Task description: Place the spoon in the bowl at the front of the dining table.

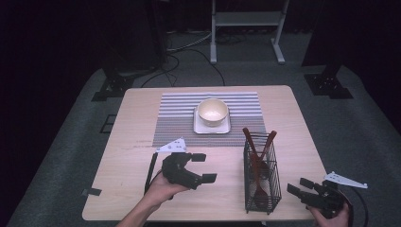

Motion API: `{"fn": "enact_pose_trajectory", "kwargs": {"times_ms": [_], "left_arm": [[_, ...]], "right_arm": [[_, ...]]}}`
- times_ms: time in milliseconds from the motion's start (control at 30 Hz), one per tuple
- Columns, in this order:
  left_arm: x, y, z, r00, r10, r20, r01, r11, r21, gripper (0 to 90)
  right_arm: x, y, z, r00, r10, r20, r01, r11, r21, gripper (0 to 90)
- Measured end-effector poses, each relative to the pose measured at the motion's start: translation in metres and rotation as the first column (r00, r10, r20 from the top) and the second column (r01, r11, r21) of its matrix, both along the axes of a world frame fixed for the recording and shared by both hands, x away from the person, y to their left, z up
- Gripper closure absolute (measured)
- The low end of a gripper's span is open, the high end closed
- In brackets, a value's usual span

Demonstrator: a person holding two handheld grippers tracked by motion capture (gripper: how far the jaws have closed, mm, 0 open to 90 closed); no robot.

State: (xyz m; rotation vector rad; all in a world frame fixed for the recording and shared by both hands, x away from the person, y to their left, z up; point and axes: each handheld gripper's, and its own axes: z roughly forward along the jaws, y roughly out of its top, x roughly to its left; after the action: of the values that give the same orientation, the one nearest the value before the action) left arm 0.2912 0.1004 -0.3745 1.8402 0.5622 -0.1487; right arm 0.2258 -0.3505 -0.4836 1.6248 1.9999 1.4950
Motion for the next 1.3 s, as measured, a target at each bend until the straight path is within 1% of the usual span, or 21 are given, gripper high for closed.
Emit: {"fn": "enact_pose_trajectory", "kwargs": {"times_ms": [100, 133, 200, 267, 333, 400, 733, 833, 933, 1100, 1300], "left_arm": [[0.002, -0.009, 0.003, 0.9998, -0.019, 0.003, 0.019, 0.9998, 0.005, 7.9], [0.002, -0.012, 0.004, 0.9997, -0.022, -0.007, 0.022, 0.9997, 0.001, 7.9], [0.004, -0.018, 0.006, 0.9993, -0.035, -0.015, 0.035, 0.9994, -0.006, 7.9], [0.006, -0.022, 0.008, 0.999, -0.042, -0.012, 0.042, 0.9991, -0.005, 7.9], [0.009, -0.027, 0.011, 0.999, -0.042, -0.017, 0.042, 0.9989, -0.019, 7.9], [0.011, -0.031, 0.013, 0.9987, -0.05, -0.015, 0.049, 0.9986, -0.021, 7.9], [0.015, -0.054, 0.018, 0.9965, -0.083, 0.003, 0.083, 0.9966, 0.002, 7.9], [0.016, -0.058, 0.02, 0.9952, -0.097, 0.011, 0.097, 0.9953, 0.005, 10.9], [0.017, -0.062, 0.021, 0.9948, -0.101, 0.013, 0.101, 0.9948, 0.011, 10.9], [0.02, -0.065, 0.022, 0.9948, -0.102, 0.006, 0.101, 0.9947, 0.018, 11.0], [0.023, -0.071, 0.023, 0.9944, -0.105, 0.011, 0.104, 0.9941, 0.03, 11.3]], "right_arm": [[0.0, 0.0, 0.0, 1.0, 0.002, 0.003, -0.002, 1.0, -0.002, 18.9], [0.0, 0.0, 0.0, 1.0, 0.002, 0.004, -0.002, 1.0, -0.003, 19.0], [0.0, 0.0, 0.0, 1.0, 0.003, 0.005, -0.003, 1.0, -0.002, 18.9], [0.0, 0.0, 0.0, 1.0, 0.002, 0.004, -0.002, 1.0, 0.0, 18.9], [-0.001, 0.0, 0.001, 1.0, 0.003, 0.006, -0.003, 1.0, 0.0, 18.9], [-0.001, 0.0, 0.001, 1.0, 0.005, 0.005, -0.005, 1.0, 0.0, 18.9], [0.0, 0.0, 0.001, 0.9999, 0.012, 0.008, -0.012, 0.9999, 0.001, 18.9], [0.0, 0.0, 0.001, 0.9999, 0.011, 0.007, -0.011, 0.9999, 0.005, 18.9], [0.0, 0.0, 0.001, 0.9999, 0.012, 0.009, -0.012, 0.9999, 0.005, 18.9], [0.0, 0.0, 0.001, 0.9999, 0.015, 0.009, -0.015, 0.9999, 0.006, 19.0], [0.0, 0.0, 0.0, 0.9998, 0.018, 0.008, -0.018, 0.9998, 0.005, 18.9]]}}
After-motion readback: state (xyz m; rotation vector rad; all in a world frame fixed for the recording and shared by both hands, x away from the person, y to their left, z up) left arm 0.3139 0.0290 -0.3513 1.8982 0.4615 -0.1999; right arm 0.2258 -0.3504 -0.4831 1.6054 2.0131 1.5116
